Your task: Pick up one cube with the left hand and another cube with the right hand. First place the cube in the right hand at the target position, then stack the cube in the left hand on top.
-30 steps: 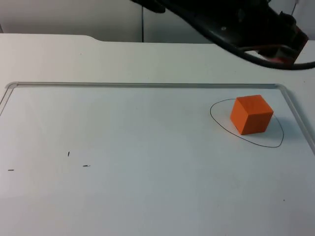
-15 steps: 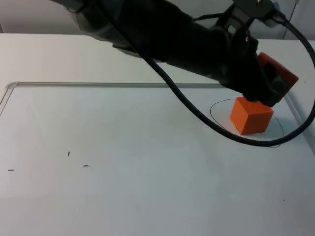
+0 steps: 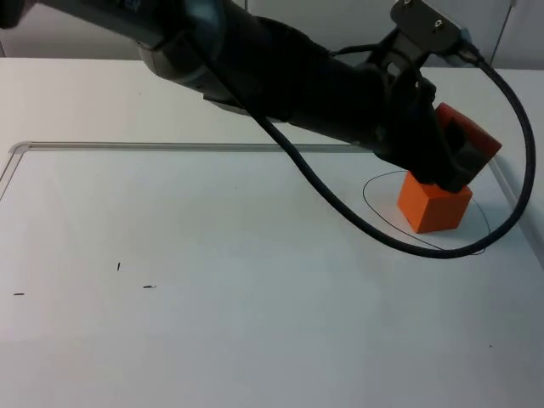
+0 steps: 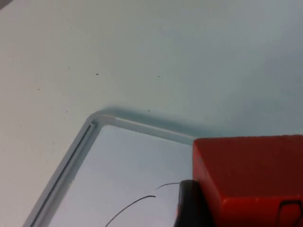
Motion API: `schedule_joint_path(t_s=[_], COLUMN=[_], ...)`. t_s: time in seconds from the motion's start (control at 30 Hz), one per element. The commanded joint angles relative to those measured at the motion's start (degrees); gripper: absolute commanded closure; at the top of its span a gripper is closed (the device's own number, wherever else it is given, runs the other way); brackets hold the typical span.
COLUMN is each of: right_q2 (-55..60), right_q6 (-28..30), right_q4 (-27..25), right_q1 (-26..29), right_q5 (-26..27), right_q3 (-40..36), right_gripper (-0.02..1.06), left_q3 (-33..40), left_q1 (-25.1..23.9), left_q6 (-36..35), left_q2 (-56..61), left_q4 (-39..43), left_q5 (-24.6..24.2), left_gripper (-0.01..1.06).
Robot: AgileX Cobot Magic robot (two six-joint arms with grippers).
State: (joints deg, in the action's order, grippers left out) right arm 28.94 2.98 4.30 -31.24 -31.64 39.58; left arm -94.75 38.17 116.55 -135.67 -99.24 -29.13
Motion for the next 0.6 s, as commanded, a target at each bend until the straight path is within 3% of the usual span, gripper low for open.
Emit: schedule_joint_path(t_s=[0.0,0.57], right_q2=[-0.2,-0.2], right_q6=[0.0,0.0], right_q4=[0.1,0.1], right_q1=[-0.2,-0.2], right_q5=[1.0,1.4], right_q3=[-0.2,-0.2], right_gripper=[0.10,0.10], left_q3=[-0.5,-1.9], left_q1=[-0.3,-0.7], left_q6=[1.5,1.6], left_q2=[0.1,-1.6], left_q4=[-0.7,-0.7], left_q5=[-1.2,-3.5], left_gripper=[1.05,1.05])
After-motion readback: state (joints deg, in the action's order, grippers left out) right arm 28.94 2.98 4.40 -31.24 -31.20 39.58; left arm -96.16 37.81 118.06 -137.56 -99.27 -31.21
